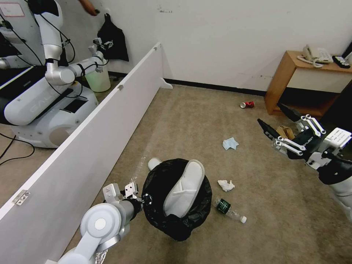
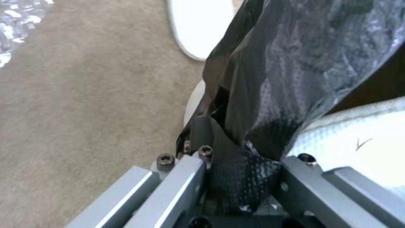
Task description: Pick up the trash bin, then pick up the garbage from the floor and place it into the trash bin.
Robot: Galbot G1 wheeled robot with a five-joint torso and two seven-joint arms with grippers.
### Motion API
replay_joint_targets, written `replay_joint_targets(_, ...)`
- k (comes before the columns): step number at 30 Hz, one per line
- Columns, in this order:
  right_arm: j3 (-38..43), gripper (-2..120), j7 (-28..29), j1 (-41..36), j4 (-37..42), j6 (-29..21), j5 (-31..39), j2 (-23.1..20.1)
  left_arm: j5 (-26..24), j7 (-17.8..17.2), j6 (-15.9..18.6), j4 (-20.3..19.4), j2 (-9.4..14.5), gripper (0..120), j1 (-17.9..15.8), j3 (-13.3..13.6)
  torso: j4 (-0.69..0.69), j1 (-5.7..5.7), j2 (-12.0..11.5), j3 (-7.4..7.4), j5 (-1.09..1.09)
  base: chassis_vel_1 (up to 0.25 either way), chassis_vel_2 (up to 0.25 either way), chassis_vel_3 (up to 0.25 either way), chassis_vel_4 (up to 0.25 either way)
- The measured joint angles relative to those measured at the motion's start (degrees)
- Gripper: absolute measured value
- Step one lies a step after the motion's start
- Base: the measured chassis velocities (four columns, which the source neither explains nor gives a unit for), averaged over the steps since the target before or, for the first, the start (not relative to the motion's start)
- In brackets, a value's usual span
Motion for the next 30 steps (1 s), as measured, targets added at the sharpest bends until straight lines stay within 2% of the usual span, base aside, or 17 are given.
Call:
replay_joint_targets(3, -1.02, 68, 0.85, 0.32, -0.89, -0.28, -0.51, 0.45, -0.63, -0.34, -0.6, -0.58, -0.33, 1, 1.03, -1.48, 0.0, 0.0, 0.0, 0.0, 0.01, 0.0, 0.0, 0.0, 0.0)
replay_joint_targets(5, -2.08, 68, 1.54, 0.73, -1.77, -0.55, -0.87, 1.04, -1.7, 0.91, -0.72, -1.74, -0.81, 1, 3.11, -4.2, 0.0, 0.0, 0.0, 0.0, 0.01, 0.0, 0.0, 0.0, 0.0)
replay_joint_targets(9, -2.66, 68, 2.0, 1.16, -2.38, -0.76, -0.97, 1.13, -2.69, 1.61, -0.73, -2.51, -1.27, 1, 4.45, -6.17, 0.01, 0.0, 0.0, 0.0, 0.01, 0.0, 0.0, 0.0, 0.0)
replay_joint_targets(11, -3.07, 68, 2.79, 1.49, -2.76, -1.05, -0.92, 1.01, -4.73, -0.16, -0.9, -3.34, -1.83, 1, 5.33, -7.72, 0.01, 0.0, 0.0, 0.0, -0.01, 0.0, 0.0, 0.0, 0.0)
replay_joint_targets(12, -3.07, 68, 2.79, 1.49, -2.76, -1.05, -0.92, 1.01, -4.73, -0.16, -0.9, -3.34, -1.83, 1, 5.33, -7.72, 0.01, 0.0, 0.0, 0.0, -0.01, 0.0, 0.0, 0.0, 0.0)
replay_joint_targets(14, -3.16, 68, 2.94, 1.54, -3.12, -1.08, -0.96, 1.01, -6.3, -3.01, -1.44, -4.08, -2.21, 1, 5.32, -8.56, 0.01, 0.0, 0.0, 0.0, 0.0, 0.0, 0.0, 0.0, 0.0)
replay_joint_targets(15, -3.16, 68, 2.94, 1.54, -3.12, -1.08, -0.96, 1.01, -6.3, -3.01, -1.44, -4.08, -2.21, 1, 5.32, -8.56, 0.01, 0.0, 0.0, 0.0, 0.0, 0.0, 0.0, 0.0, 0.0)
replay_joint_targets(16, -3.18, 68, 2.96, 1.46, -3.34, -1.09, -1.09, 1.15, -8.22, -4.69, -1.83, -4.78, -2.2, 1, 5.0, -9.25, 0.01, 0.0, 0.0, 0.0, 0.0, 0.0, 0.0, 0.0, 0.0)
replay_joint_targets(17, -3.18, 68, 2.9, 1.28, -3.51, -1.09, -1.39, 1.4, -9.86, -4.94, -1.91, -5.44, -1.95, 1, 4.72, -9.98, 0.0, 0.0, 0.0, 0.0, 0.0, 0.0, 0.0, 0.0, 0.0)
replay_joint_targets(23, -3.18, 68, 2.57, 0.94, -3.64, -1.09, -2.02, 2.34, -12.52, -3.83, -1.72, -5.73, -1.89, 1, 4.06, -11.73, 0.0, 0.0, 0.0, 0.0, 0.0, 0.0, 0.0, 0.0, 0.0)
replay_joint_targets(25, -3.18, 68, 2.55, 0.79, -3.64, -1.09, -2.22, 2.69, -13.55, -3.14, -1.38, -5.1, -3.28, 1, 3.46, -12.88, 0.0, 0.0, 0.0, 0.0, 0.0, 0.0, 0.0, 0.0, 0.0)
replay_joint_targets(30, -3.19, 68, 2.51, 0.6, -4.05, -1.13, -2.44, 2.71, -14.07, -3.36, -1.34, -5.23, -4.57, 1, 3.28, -13.73, 0.0, 0.0, 0.0, 0.0, 0.0, 0.0, 0.0, 0.0, 0.0)
